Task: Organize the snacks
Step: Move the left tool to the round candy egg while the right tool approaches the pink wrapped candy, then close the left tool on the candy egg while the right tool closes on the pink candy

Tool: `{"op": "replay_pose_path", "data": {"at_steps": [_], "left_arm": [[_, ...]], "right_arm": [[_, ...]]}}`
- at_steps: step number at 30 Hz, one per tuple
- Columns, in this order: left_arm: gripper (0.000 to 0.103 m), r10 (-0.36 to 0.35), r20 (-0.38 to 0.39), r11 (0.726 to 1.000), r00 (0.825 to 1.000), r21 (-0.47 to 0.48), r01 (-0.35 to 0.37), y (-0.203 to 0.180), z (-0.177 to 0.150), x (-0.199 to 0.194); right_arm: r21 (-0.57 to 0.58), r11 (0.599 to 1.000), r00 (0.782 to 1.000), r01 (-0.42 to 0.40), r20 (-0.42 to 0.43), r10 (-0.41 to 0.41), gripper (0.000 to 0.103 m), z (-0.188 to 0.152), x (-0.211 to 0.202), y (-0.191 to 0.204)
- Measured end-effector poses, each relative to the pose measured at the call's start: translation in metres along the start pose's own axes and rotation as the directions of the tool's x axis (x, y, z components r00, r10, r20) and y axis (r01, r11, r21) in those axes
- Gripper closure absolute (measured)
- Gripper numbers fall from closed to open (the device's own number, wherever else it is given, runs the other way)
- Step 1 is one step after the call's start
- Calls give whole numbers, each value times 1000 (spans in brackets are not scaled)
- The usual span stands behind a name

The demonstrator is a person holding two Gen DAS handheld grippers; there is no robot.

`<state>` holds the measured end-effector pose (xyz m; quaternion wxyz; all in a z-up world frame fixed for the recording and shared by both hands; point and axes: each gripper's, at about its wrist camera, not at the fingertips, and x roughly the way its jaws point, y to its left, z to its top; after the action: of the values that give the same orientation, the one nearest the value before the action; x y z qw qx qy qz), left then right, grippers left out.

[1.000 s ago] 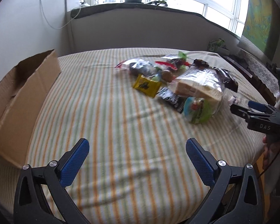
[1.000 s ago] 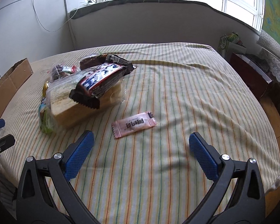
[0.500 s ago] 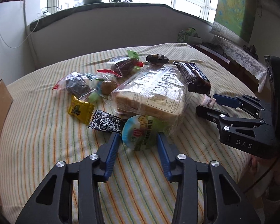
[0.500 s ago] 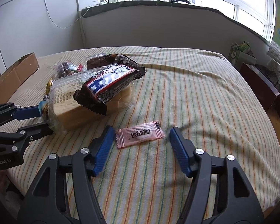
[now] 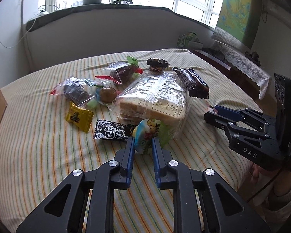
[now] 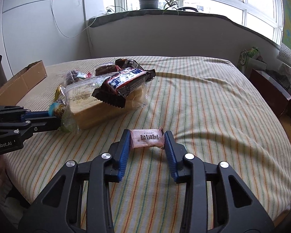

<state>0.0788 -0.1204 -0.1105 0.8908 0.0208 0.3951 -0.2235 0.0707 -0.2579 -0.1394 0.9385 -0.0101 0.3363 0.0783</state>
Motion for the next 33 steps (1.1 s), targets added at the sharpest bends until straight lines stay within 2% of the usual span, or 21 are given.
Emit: {"op": "replay_pose_path", "data": {"at_steps": [9,10,11,13,16,17,18,19,20,21,25,30,33], "left_arm": [[93,-16,11,1000,1000,-10,16,4,0,-4],[93,-26,10,1000,1000,-9,26,3,0,-4],[93,-46,8,999,999,-2,46,3,1,-4],[91,-49,13,999,999,16,48,-1,3,-2],[79,-33,2,999,999,32,33,-4,6,3],[77,-22,-4,999,1000,36,23,-5,7,4],[74,-20,-4,999,1000,39,20,-6,8,4],[74,-29,0,999,1000,44,29,-7,9,5],[74,-33,1,998,999,57,33,-10,10,5],[74,-30,4,997,1000,75,30,-13,11,6],[77,-30,5,995,1000,95,29,-18,13,8],[80,-45,9,996,999,80,44,-15,10,7],[82,-72,20,995,997,63,71,-13,8,3]], "right_arm": [[17,1000,999,8,32,-8,67,5,-14,1],[19,1000,999,7,33,-8,74,6,-15,1],[19,1000,1000,3,29,-4,92,6,-15,1],[16,1000,999,16,34,-17,92,5,-18,2],[18,1000,1000,10,24,-10,92,3,-17,0],[12,1000,1000,8,16,-8,87,2,-16,0],[3,1000,1000,9,5,-9,72,2,-15,1],[-5,1000,1000,23,4,-23,61,1,-15,2],[-6,1000,1000,27,7,-27,41,0,-14,1],[-2,1000,1000,20,6,-20,37,-1,-13,0],[22,1000,1000,21,-9,-20,37,-4,-6,-7],[31,999,1000,21,-13,-21,42,-3,-4,-12],[38,999,999,24,-39,-22,37,3,6,-17]]}}
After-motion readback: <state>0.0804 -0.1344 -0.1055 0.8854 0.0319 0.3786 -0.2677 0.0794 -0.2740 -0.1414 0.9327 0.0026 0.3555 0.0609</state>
